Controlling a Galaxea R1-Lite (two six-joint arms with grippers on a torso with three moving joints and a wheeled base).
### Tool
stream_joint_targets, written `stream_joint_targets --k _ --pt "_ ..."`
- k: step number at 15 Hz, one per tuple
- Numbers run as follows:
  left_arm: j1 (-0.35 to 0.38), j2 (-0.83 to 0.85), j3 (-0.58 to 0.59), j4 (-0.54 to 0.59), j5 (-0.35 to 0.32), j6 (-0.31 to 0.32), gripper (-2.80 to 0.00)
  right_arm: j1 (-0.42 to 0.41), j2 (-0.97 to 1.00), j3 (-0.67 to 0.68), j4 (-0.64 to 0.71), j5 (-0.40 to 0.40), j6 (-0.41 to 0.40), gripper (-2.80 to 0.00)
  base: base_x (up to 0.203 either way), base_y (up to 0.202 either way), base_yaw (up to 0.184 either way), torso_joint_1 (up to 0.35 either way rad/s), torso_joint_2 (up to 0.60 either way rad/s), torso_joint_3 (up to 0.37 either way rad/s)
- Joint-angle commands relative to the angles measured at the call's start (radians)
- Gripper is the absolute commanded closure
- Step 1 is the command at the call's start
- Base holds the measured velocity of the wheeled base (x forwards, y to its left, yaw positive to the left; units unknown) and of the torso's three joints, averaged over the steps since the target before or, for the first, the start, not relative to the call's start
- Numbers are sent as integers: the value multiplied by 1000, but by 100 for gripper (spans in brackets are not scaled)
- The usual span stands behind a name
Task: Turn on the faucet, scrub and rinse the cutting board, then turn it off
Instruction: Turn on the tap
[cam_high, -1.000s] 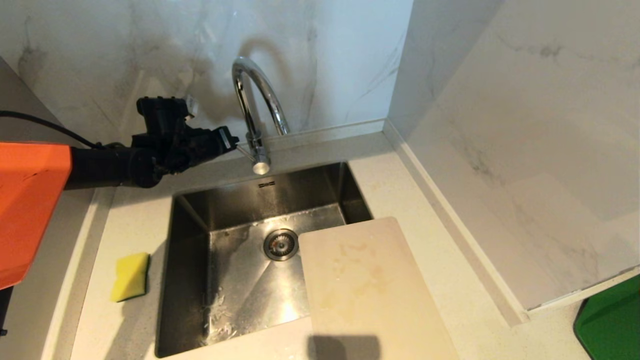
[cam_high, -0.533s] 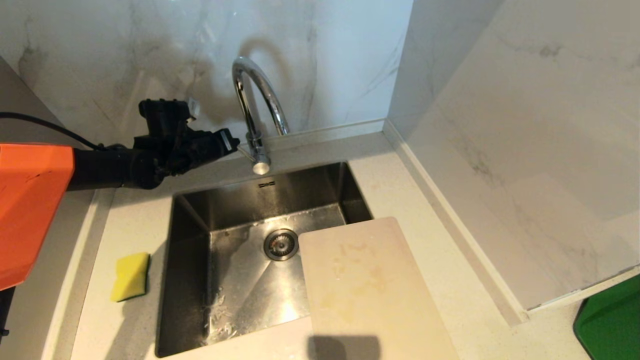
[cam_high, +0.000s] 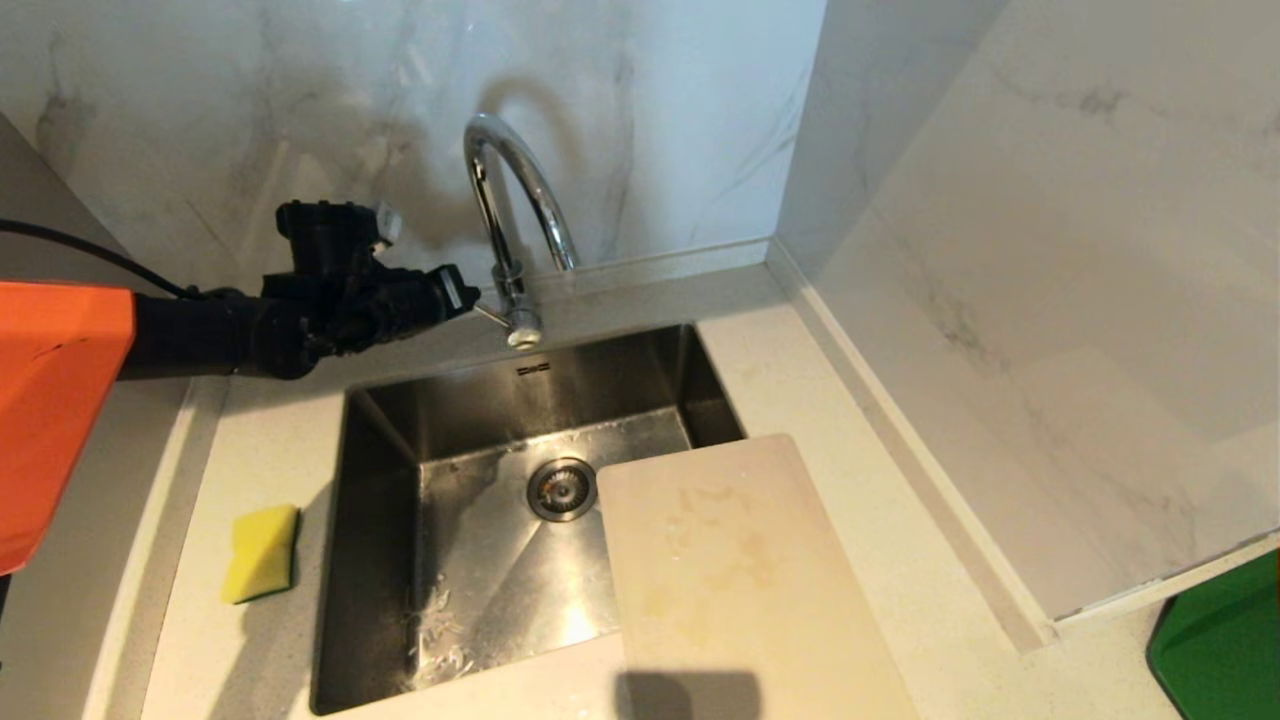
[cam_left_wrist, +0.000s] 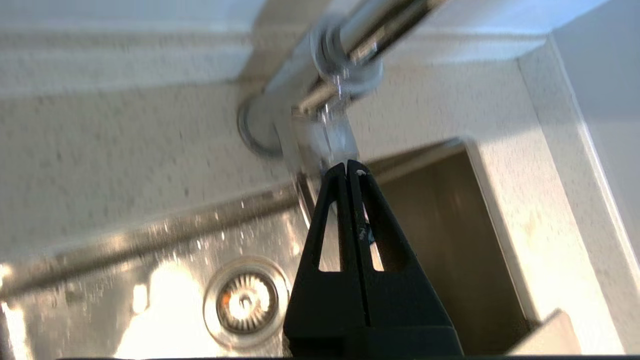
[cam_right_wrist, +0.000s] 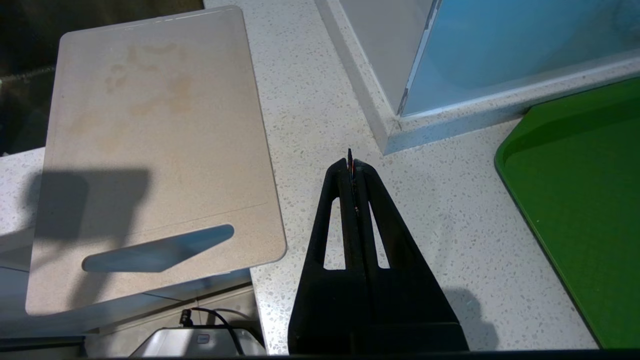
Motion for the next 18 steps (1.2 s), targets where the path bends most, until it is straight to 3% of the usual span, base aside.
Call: stream_joint_targets --k 1,7,15,18 --pt "-12 -38 25 3 -2 -19 0 0 0 0 0 0 0 0 0 0 0 0 0 0" --pt "-45 -92 125 4 -1 -29 0 0 -2 0 0 0 0 0 0 0 0 0 0 0" --pt "-48 -141 114 11 5 -18 0 0 -1 1 0 0 0 0 0 0 0 0 0 0" --pt "-45 -197 132 150 7 67 0 0 0 1 0 0 0 0 0 0 0 0 0 0"
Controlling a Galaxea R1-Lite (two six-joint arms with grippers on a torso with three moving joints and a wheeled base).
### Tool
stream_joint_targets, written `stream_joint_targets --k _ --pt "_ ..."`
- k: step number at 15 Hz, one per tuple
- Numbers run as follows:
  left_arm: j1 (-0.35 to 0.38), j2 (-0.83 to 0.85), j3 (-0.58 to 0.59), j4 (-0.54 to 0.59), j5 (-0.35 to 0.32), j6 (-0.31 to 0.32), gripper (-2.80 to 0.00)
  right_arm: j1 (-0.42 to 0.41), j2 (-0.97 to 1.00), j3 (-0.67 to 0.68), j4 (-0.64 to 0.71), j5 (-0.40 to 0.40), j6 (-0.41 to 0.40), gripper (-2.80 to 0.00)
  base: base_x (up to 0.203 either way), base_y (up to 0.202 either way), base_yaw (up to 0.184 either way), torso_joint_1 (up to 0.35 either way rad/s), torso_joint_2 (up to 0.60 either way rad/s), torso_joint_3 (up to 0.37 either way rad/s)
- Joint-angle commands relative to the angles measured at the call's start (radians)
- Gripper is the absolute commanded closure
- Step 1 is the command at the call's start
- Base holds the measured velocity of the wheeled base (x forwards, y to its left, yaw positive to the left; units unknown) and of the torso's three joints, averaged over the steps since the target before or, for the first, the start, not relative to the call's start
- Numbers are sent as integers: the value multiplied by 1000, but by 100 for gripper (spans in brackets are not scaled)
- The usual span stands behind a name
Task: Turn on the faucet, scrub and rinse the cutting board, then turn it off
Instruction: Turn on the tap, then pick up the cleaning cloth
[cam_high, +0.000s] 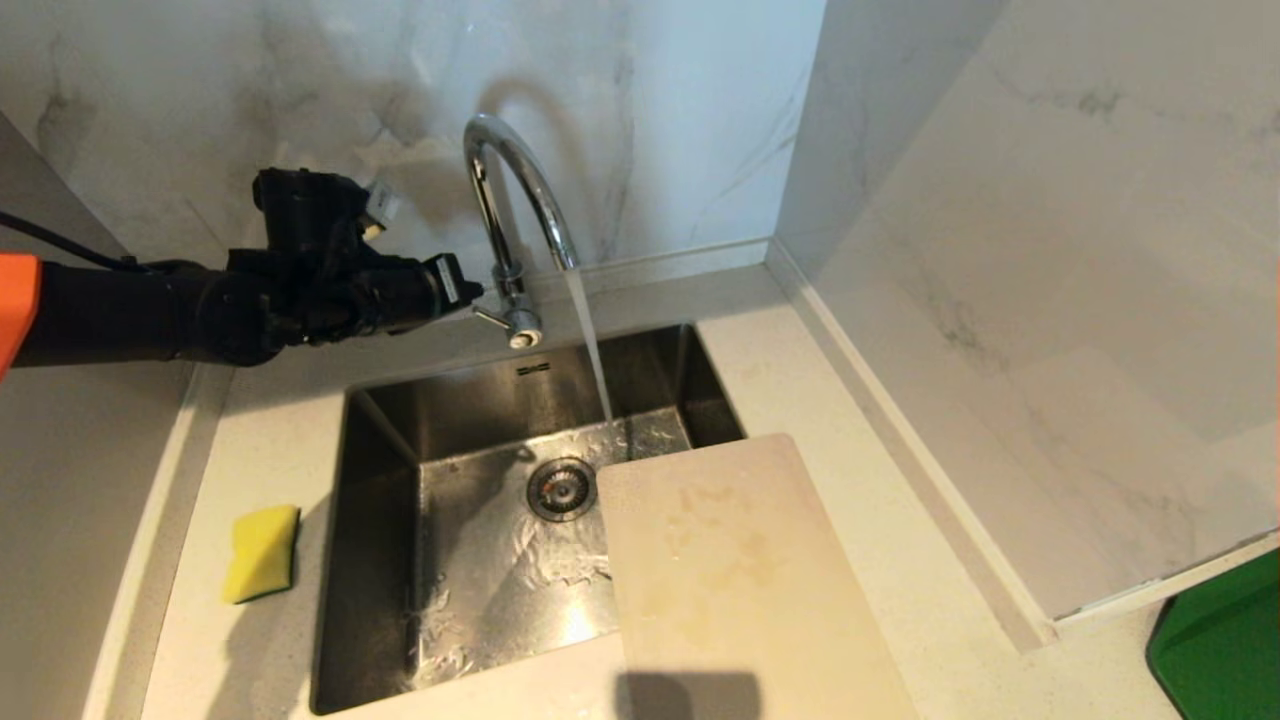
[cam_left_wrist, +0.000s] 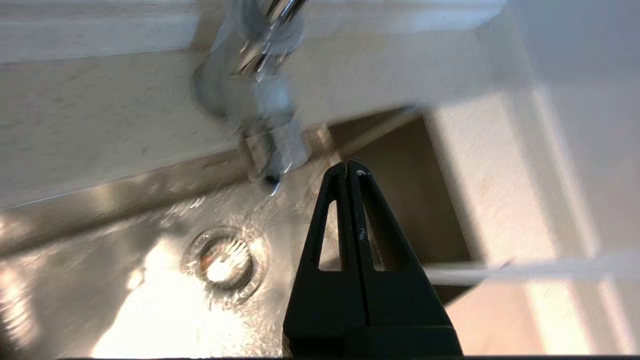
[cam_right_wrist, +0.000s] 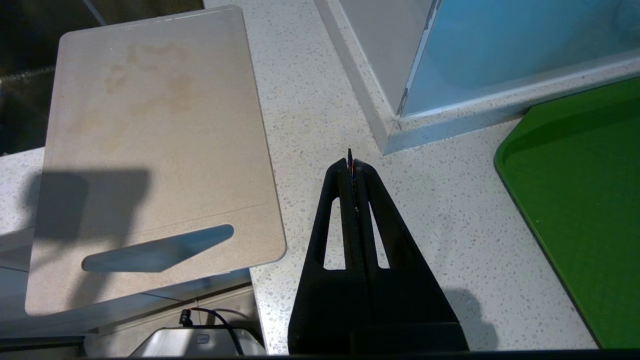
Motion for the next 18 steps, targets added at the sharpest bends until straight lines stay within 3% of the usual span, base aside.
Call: stream_joint_targets --k 1,4,6,12,18 --pt "9 -75 23 111 -1 58 0 0 -1 1 0 0 0 0 0 0 0 0 0 0" --pt "25 -161 129 221 17 200 0 0 0 1 0 0 0 0 0 0 0 0 0 0" --pt "32 -214 227 258 78 277 0 0 0 1 0 0 0 0 0 0 0 0 0 0" --pt "123 -294 329 443 91 312 0 -1 0 1 0 0 0 0 0 0 0 0 0 0" --pt "271 -309 368 697 93 402 0 0 -2 2 0 0 0 0 0 0 0 0 0 0"
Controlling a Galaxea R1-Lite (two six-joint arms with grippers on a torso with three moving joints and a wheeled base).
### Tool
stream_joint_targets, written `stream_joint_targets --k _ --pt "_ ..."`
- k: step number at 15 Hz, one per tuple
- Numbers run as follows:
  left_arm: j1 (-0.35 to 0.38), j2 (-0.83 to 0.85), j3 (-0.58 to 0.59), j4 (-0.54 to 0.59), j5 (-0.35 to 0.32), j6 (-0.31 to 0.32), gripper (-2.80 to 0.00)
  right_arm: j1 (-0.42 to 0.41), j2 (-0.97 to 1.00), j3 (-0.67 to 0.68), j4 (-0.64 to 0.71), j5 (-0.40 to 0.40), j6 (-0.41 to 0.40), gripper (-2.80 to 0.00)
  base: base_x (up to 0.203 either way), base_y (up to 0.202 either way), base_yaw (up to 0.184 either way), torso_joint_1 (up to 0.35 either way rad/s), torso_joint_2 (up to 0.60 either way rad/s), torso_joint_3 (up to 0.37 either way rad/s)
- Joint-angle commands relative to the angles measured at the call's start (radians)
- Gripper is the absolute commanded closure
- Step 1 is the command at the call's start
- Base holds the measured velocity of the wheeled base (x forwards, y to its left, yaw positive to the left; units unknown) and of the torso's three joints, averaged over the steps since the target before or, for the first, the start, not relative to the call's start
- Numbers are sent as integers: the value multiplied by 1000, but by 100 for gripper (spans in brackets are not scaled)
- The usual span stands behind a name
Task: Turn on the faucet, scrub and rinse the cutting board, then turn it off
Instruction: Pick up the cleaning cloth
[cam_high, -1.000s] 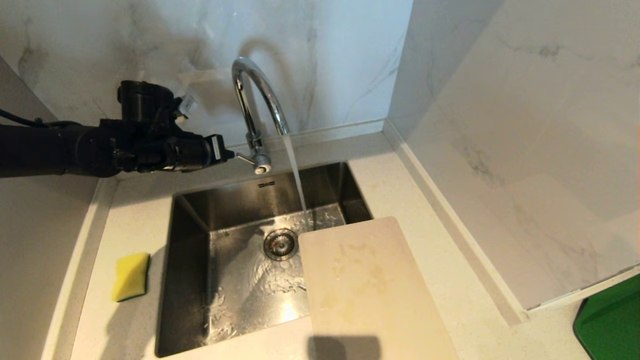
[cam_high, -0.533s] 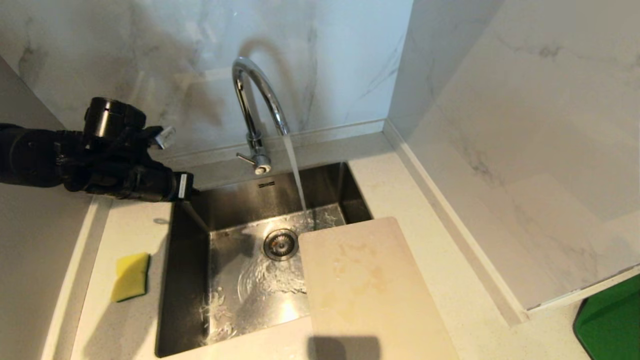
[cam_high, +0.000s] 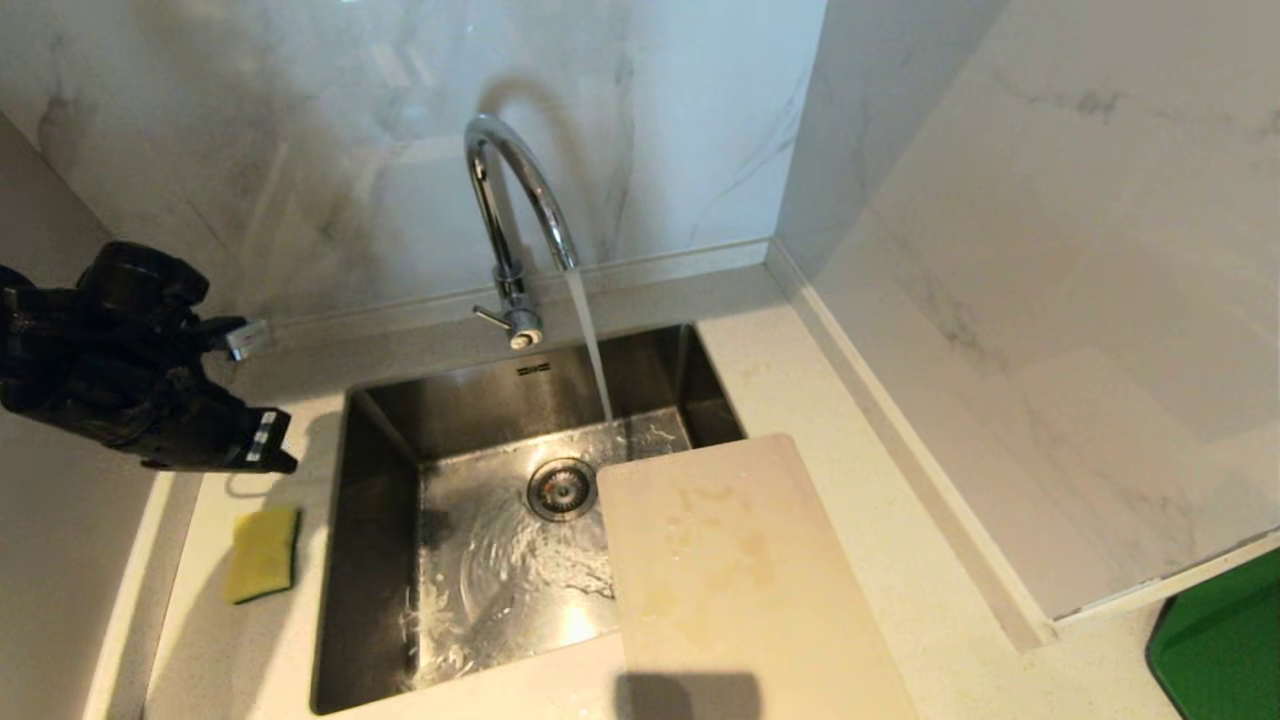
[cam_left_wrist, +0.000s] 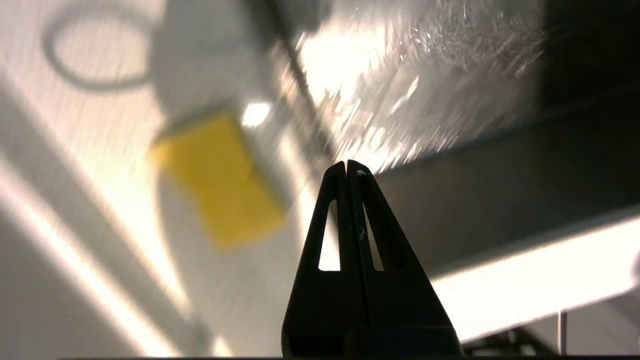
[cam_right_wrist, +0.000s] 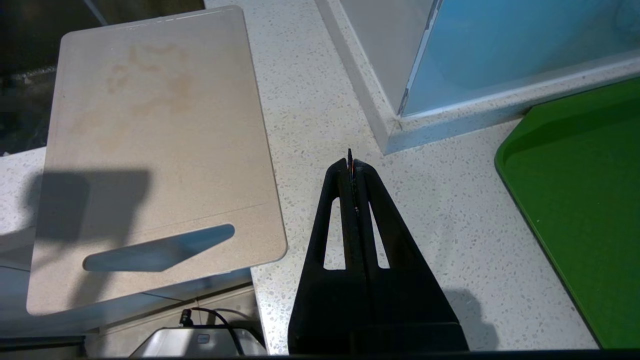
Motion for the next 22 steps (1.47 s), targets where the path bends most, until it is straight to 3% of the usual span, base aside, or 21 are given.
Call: stream_joint_targets --k 1,5,6,7,14,17,22 --pt "45 0 28 30 0 1 0 0 0 0 0 0 -1 0 0 0 0 0 0 0" --pt "102 2 111 101 14 -10 0 0 0 1 0 0 0 0 0 0 0 0 0 0" --pt "110 2 128 104 14 -14 -196 0 0 0 0 0 -1 0 0 0 0 0 0 0" --pt "117 5 141 100 13 -20 -280 0 -1 1 0 0 0 0 0 0 0 0 0 0" --pt "178 47 165 91 10 -37 -280 0 0 0 0 0 -1 0 0 0 0 0 0 0" --pt "183 104 187 -31 10 -76 -280 0 0 1 0 0 0 0 0 0 0 0 0 0" --pt "183 140 176 -112 -10 -82 -280 0 0 1 1 0 -1 0 0 0 0 0 0 0"
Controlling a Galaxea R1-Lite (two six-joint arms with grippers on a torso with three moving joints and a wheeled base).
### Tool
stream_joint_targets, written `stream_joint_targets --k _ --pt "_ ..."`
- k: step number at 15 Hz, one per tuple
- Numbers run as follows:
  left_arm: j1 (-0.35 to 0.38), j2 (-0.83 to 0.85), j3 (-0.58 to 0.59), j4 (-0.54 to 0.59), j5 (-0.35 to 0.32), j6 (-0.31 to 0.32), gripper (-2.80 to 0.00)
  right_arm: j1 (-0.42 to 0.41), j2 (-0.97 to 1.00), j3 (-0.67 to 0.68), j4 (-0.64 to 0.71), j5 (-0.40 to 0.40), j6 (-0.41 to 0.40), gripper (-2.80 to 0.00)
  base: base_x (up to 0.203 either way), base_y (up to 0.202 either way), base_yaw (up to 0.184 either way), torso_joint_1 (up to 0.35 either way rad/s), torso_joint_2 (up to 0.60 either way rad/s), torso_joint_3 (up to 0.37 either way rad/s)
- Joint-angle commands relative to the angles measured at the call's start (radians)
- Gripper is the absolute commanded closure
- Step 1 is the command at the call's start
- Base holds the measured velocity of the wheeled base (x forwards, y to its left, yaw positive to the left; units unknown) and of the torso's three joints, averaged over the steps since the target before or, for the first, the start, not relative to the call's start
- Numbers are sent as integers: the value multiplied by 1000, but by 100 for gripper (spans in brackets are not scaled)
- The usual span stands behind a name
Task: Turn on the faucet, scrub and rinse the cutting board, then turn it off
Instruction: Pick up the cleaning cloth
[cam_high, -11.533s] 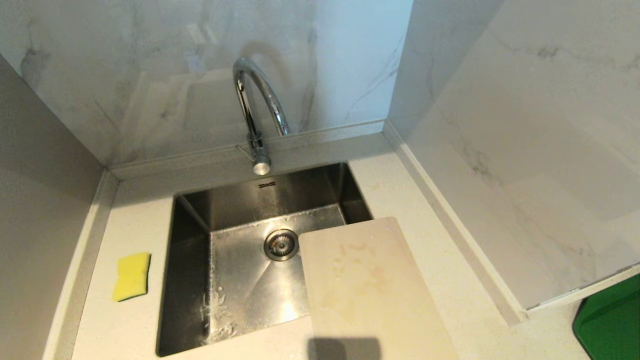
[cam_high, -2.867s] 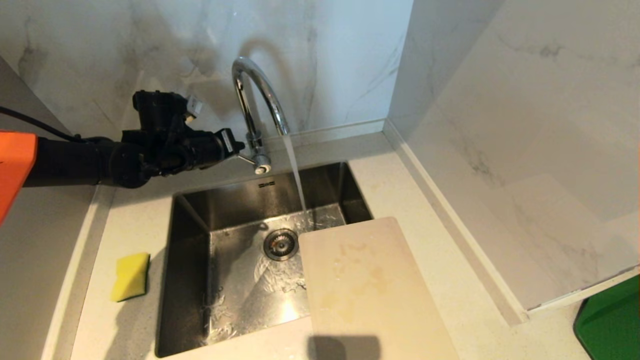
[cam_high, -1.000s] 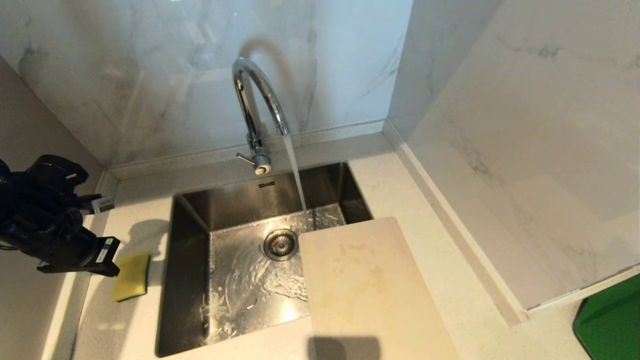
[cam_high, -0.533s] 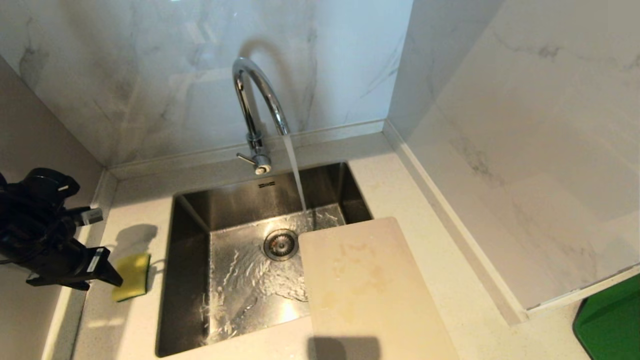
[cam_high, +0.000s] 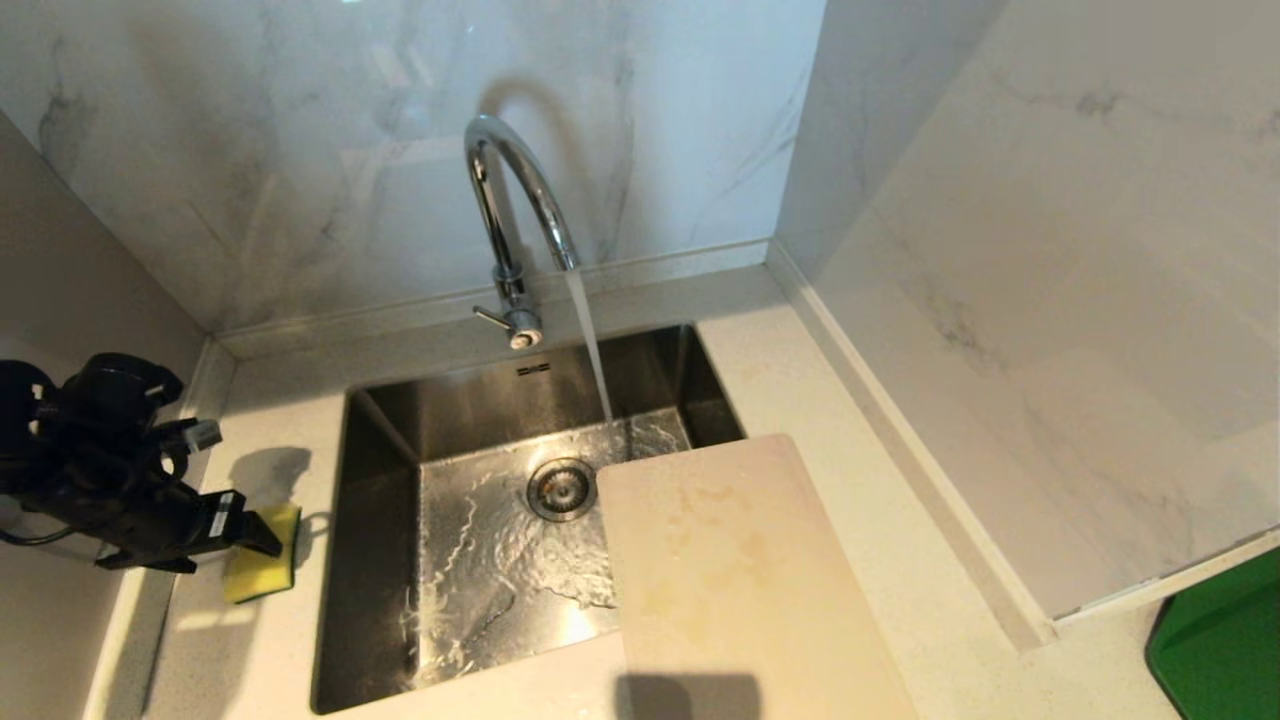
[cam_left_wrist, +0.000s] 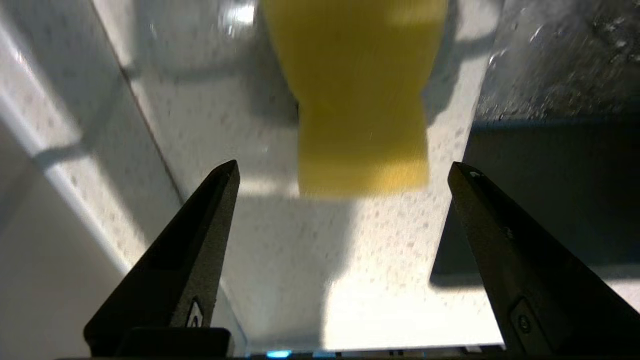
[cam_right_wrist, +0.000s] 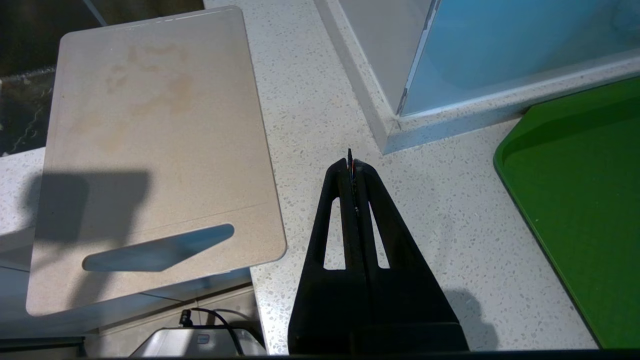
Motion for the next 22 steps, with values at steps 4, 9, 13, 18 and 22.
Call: stream_joint_targets --k 4,9,13,18,22 --pt "-1 39 -26 -16 -5 -1 -280 0 0 1 0 0 0 0 0 0 0 0 0 0" --pt "-1 73 -29 -50 -36 -1 -280 1 0 2 0 0 0 0 0 0 0 0 0 0" --pt "-1 85 -32 -50 -72 -1 -280 1 0 1 0 0 0 0 0 0 0 0 0 0" --pt "-1 107 -39 -65 -73 4 -280 0 -1 0 0 0 0 0 0 0 0 0 0 0" --pt "-1 119 -40 -70 -72 4 0 1 0 1 0 0 0 0 0 0 0 0 0 0"
